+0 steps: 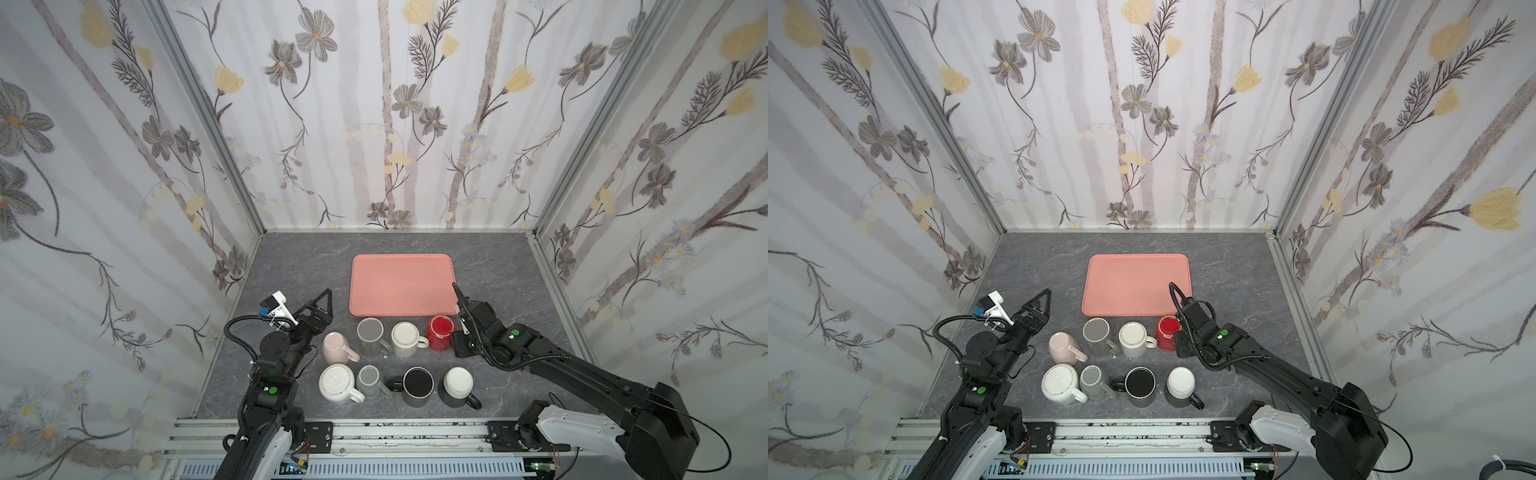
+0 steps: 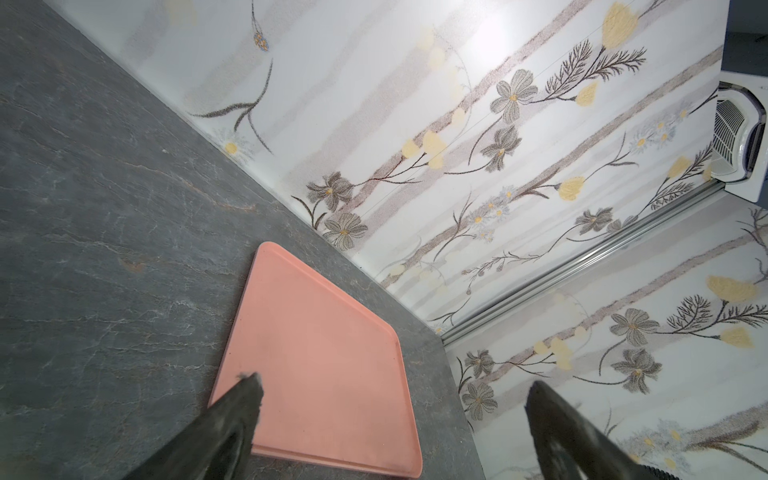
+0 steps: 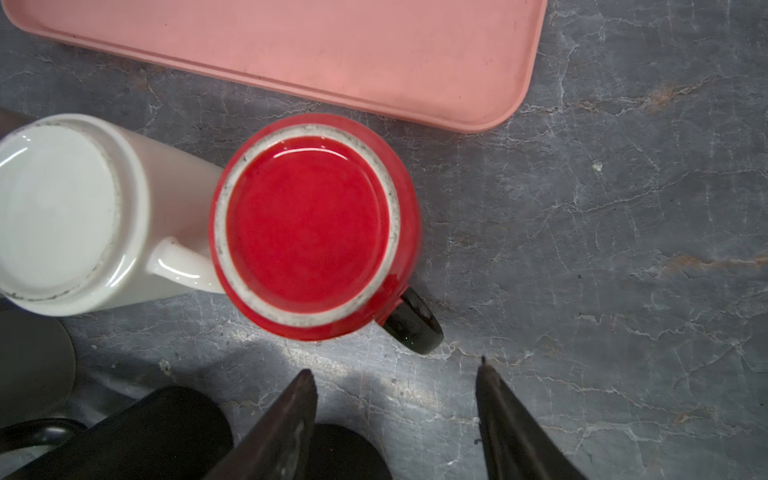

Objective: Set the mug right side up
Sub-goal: 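Lower the right gripper and grasp the red mug's base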

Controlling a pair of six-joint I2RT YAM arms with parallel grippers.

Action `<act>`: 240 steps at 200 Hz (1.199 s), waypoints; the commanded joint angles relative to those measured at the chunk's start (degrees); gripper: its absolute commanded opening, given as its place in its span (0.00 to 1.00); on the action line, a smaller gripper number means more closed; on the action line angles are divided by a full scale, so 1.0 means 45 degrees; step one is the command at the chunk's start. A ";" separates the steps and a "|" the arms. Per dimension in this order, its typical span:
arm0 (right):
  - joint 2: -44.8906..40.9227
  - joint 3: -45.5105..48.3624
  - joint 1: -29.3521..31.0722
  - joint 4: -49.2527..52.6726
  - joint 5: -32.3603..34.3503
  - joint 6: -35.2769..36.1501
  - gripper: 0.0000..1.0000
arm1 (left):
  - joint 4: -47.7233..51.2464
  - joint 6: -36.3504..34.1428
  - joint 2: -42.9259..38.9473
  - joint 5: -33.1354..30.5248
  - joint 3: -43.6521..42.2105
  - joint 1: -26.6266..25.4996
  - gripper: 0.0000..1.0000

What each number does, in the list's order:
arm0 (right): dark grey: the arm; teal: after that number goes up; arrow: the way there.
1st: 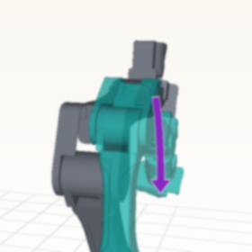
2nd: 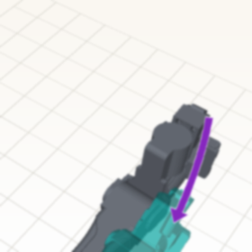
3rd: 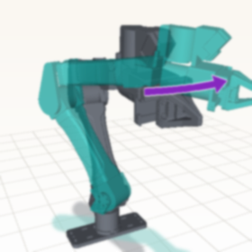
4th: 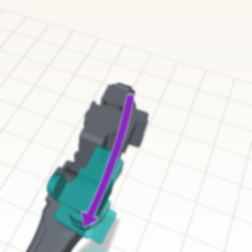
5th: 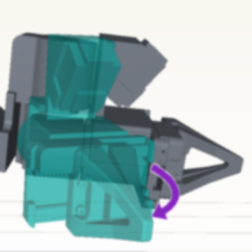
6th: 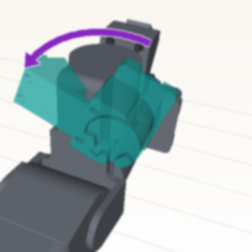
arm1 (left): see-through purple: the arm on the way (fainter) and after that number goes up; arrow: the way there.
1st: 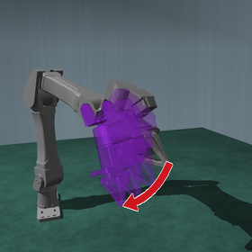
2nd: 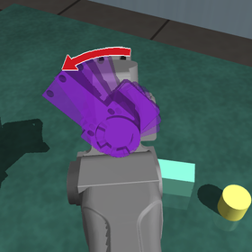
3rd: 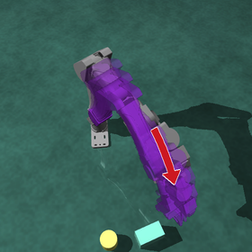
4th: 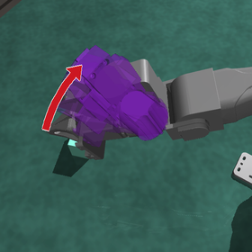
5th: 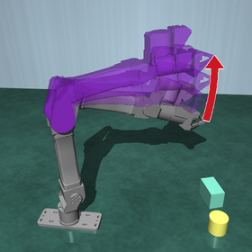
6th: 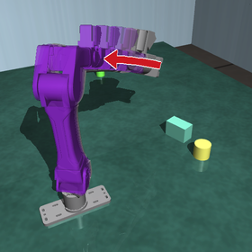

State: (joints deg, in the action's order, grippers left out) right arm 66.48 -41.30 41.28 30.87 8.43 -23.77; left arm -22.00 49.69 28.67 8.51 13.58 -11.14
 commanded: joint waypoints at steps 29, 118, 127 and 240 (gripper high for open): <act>0.0942 -0.0061 -0.0165 -0.0713 -0.0489 0.0776 0.73 | -0.0063 -0.0173 0.0017 -0.0094 -0.0021 0.0004 1.00; 0.1498 -0.0315 -0.0227 -0.1187 -0.2173 0.1455 0.38 | -0.0286 -0.0207 0.0017 0.0105 -0.0062 -0.0006 1.00; 0.1477 -0.0315 -0.0185 -0.1143 -0.2090 0.1373 0.37 | -0.0305 -0.0193 0.0017 0.0101 -0.0064 -0.0015 1.00; 0.2821 -0.0879 0.0280 -0.1492 0.0002 0.0910 0.32 | -0.0384 -0.0164 0.0114 0.0269 0.0037 -0.0010 1.00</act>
State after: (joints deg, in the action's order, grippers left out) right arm 78.28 -44.77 42.11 24.45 5.13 -19.03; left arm -21.71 49.30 29.19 9.10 13.39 -11.14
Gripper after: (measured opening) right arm 0.341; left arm 0.997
